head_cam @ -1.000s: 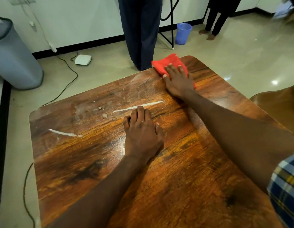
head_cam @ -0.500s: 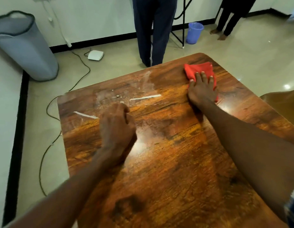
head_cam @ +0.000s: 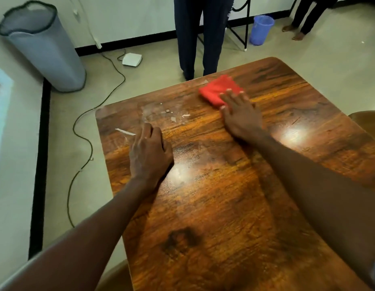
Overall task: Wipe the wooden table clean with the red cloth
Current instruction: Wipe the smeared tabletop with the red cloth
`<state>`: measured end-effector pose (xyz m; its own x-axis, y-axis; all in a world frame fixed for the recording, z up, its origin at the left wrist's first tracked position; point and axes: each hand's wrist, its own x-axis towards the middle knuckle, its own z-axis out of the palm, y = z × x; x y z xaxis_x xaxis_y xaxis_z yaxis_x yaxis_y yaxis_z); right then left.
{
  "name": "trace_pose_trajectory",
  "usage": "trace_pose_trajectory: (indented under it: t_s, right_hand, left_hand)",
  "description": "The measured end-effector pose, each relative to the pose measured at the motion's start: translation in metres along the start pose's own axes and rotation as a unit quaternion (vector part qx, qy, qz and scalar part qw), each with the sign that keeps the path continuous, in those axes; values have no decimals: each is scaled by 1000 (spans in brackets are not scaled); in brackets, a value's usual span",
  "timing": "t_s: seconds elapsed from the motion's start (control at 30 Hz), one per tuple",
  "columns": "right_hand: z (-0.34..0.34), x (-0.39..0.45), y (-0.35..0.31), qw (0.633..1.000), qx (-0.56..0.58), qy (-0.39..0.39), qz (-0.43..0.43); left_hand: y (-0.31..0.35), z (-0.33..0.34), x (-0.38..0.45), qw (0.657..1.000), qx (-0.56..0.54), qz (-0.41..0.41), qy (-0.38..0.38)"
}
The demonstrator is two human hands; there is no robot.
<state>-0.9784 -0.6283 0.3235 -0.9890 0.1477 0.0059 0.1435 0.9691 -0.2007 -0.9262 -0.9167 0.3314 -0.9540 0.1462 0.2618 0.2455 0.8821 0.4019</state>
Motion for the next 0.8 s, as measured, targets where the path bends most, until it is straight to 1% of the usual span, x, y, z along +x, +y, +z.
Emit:
trace_pose_trajectory:
  t_s: [0.07, 0.1, 0.13, 0.17, 0.23, 0.33, 0.4, 0.47, 0.5, 0.57, 0.67, 0.73, 0.8]
  right_hand:
    - [-3, 4, 22, 994, 32, 16, 103]
    - [-2, 6, 21, 989, 40, 22, 139]
    - [0, 6, 11, 986, 46, 23, 160]
    - [2, 5, -5, 985, 50, 23, 164]
    - [10, -7, -50, 992, 40, 18, 115]
    - [24, -40, -114, 999, 22, -18, -44]
    - [28, -51, -129, 991, 25, -45, -126]
    - [24, -41, -117, 987, 23, -60, -146]
    - [21, -31, -106, 990, 13, -57, -131]
    - [15, -7, -76, 997, 3, -38, -61]
    - [5, 35, -40, 998, 36, -10, 59]
    - [0, 61, -32, 992, 60, -9, 111]
    - [2, 78, -46, 988, 75, -10, 132]
  left_hand:
    - [-2, 1, -2, 1000, 4, 5, -1]
    - [-3, 2, -2, 1000, 9, 7, 3]
    - [-5, 2, -2, 1000, 12, 8, 9]
    - [-5, 3, -1, 1000, 13, 7, 14]
    - [-6, 3, -2, 1000, 12, 8, 23]
    - [-7, 2, -2, 1000, -5, -6, 24]
    - [-11, -5, 0, 1000, -24, -8, 10]
    - [-28, -12, 0, 997, -57, 36, -23]
    - [-38, -16, 0, 995, -72, 63, -37]
    - [-50, -18, -5, 991, -77, 97, -54]
    - [-51, -17, -7, 991, -80, 99, -47]
    - [-47, -17, -8, 990, -81, 103, -45]
    - [-48, -18, -7, 991, -77, 103, -48]
